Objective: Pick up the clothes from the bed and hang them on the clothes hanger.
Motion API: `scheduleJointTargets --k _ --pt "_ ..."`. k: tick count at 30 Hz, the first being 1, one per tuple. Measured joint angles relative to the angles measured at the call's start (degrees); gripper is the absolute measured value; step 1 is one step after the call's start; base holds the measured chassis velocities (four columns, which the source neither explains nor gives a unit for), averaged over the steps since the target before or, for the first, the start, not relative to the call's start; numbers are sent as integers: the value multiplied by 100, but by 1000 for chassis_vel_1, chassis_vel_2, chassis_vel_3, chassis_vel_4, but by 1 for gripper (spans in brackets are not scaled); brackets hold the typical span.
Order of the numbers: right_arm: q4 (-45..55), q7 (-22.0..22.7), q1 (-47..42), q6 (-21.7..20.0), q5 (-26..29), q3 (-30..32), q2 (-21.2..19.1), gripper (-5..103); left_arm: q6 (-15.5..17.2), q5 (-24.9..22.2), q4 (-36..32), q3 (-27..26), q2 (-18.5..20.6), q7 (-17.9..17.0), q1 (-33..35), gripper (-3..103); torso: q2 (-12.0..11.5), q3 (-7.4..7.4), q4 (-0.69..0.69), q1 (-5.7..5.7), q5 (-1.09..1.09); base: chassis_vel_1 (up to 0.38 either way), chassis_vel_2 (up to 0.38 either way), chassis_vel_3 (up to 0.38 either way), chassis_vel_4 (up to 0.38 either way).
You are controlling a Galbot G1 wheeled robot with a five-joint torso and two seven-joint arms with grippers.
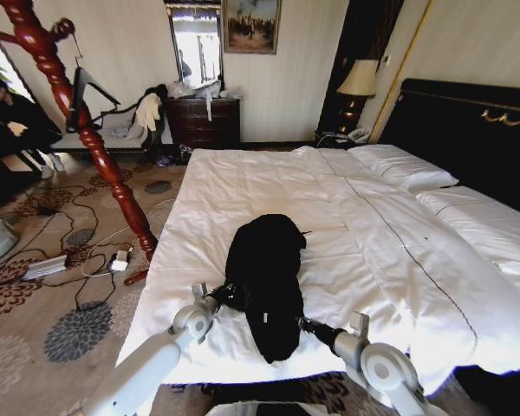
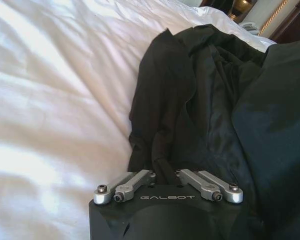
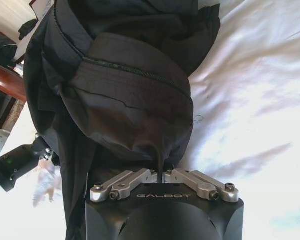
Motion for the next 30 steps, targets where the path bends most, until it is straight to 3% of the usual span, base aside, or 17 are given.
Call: scheduleJointTargets --k 7,12,15,17,19,20,24,25,28,30 --pt "34 24 -3 7 14 -63 4 0 -47 62 -330 -254 126 -38 307 1 0 0 -1 0 -1 0 0 0 0" --pt "158 106 -25 -25 84 -120 -42 0 -76 91 -1078 -786 554 -47 1000 1 0 0 3 0 -1 0 0 0 0" --pt "300 240 -200 -98 154 -80 -115 0 -124 139 -1720 -1431 973 -21 1974 1 0 0 2 0 1 0 0 0 0" --pt "342 244 -274 -106 161 -38 -158 0 -128 160 -1902 -1650 1060 3 2271 1 0 0 4 -1 -2 0 0 0 0" --pt "417 260 -425 -131 175 103 -242 0 -141 229 -2444 -2345 1204 50 2989 1 1 -1 0 -1 2 0 0 0 0" --pt "417 260 -425 -131 175 103 -242 0 -141 229 -2444 -2345 1204 50 2989 1 1 -1 0 -1 2 0 0 0 0" --pt "613 271 -682 -193 80 327 -370 0 -151 460 -3233 -3292 1146 188 4344 1 0 -1 -1 -1 3 0 0 0 0" --pt "613 271 -682 -193 80 327 -370 0 -151 460 -3233 -3292 1146 188 4344 1 0 -1 -1 -1 3 0 0 0 0" --pt "803 251 -976 -254 -299 389 -446 0 -147 788 -3575 -3737 905 298 5330 1 0 -1 2 -2 1 0 0 0 0" --pt "844 241 -1079 -263 -444 413 -468 0 -147 920 -3668 -3847 825 343 5595 1 1 -1 1 -1 0 0 0 0 0"
